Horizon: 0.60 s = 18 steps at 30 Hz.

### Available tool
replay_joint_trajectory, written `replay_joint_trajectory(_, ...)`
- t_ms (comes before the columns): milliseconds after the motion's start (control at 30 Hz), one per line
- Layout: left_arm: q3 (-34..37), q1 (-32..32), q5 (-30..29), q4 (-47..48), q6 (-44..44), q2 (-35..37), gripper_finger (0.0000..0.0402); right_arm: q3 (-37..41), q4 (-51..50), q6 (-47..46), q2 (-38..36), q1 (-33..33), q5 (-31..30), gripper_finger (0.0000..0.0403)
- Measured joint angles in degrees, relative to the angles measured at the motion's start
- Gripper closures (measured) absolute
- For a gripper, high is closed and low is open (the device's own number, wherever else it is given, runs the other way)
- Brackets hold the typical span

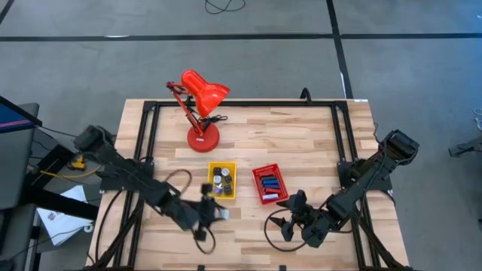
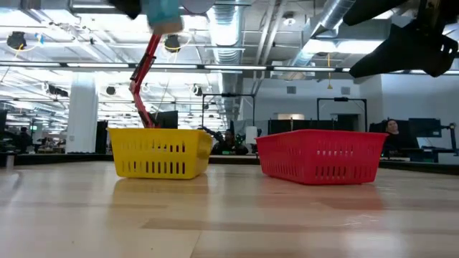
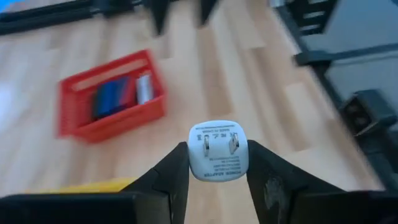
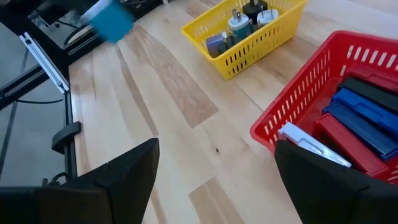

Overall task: Pick & Place Office items
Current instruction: Put the light blue charger adapter into the yellow bin

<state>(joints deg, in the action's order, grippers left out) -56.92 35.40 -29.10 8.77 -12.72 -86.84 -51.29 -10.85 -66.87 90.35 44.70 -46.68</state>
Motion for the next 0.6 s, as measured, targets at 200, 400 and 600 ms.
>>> replay_joint_trajectory(200, 11.34, -7.02, -3.21, -3.95, -2.52, 9.78, 0.0277, 0.00, 0.12, 2.81, 0.00, -1.19, -0.13, 0.0091)
replay_joint_trajectory(400, 17.50, -16.61, 2.05, -10.54, 0.71, 10.72, 0.0275, 0.00, 0.16, 3.84, 0.00, -3.27, -0.13, 0.0091)
replay_joint_trajectory(600, 20.14, -21.04, 4.40, -18.27, 3.77, 8.95, 0.0275, 0.00, 0.41, 6.01, 0.00, -5.20, -0.12, 0.0091)
